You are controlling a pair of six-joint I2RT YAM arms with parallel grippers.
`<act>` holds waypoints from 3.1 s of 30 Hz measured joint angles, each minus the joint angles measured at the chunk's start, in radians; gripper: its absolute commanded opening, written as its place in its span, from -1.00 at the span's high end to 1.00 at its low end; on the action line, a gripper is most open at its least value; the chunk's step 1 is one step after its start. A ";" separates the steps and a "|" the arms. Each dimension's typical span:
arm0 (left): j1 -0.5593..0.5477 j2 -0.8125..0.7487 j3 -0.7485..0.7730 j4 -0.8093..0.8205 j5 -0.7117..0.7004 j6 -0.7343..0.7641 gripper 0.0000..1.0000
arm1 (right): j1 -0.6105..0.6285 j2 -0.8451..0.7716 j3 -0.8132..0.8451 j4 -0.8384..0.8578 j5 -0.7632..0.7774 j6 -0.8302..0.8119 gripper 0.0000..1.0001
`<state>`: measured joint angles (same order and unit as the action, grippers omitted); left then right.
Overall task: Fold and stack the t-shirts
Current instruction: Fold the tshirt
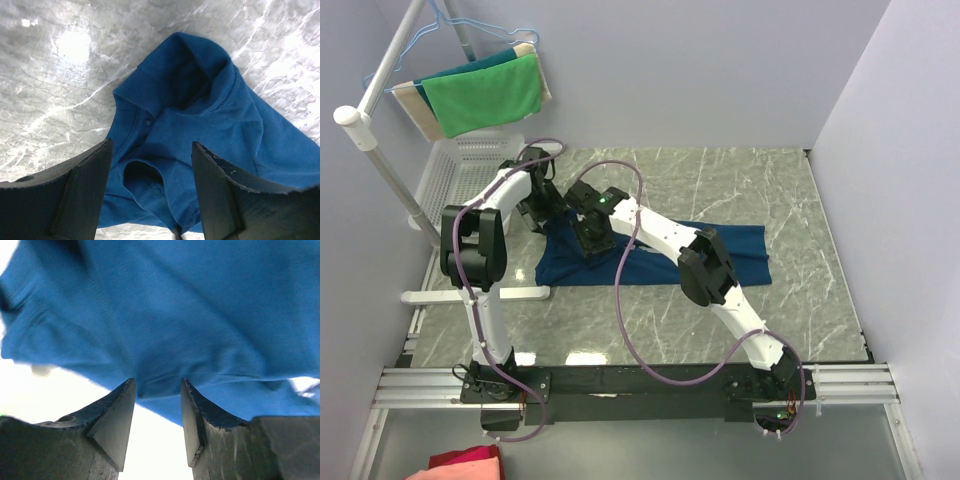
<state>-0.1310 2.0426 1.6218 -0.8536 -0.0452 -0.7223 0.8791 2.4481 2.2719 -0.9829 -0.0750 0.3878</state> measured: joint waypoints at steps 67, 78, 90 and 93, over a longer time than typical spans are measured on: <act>0.058 0.141 0.159 0.039 0.047 -0.042 -0.38 | -0.048 -0.156 -0.146 -0.066 0.178 0.126 0.60; 0.065 0.104 0.095 0.109 0.108 -0.023 -0.39 | -0.459 -0.202 -0.334 -0.023 0.137 0.225 0.32; 0.003 0.021 0.069 0.108 0.116 0.035 -0.41 | -0.592 -0.259 -0.415 -0.036 0.164 0.280 0.19; -0.041 0.023 0.083 0.095 0.114 0.053 -0.40 | -0.643 -0.284 -0.452 -0.039 0.198 0.294 0.15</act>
<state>-0.1722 2.0659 1.7050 -0.7589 0.0689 -0.6697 0.2363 2.1643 1.8202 -1.0222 0.1230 0.6819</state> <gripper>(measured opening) 0.705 0.408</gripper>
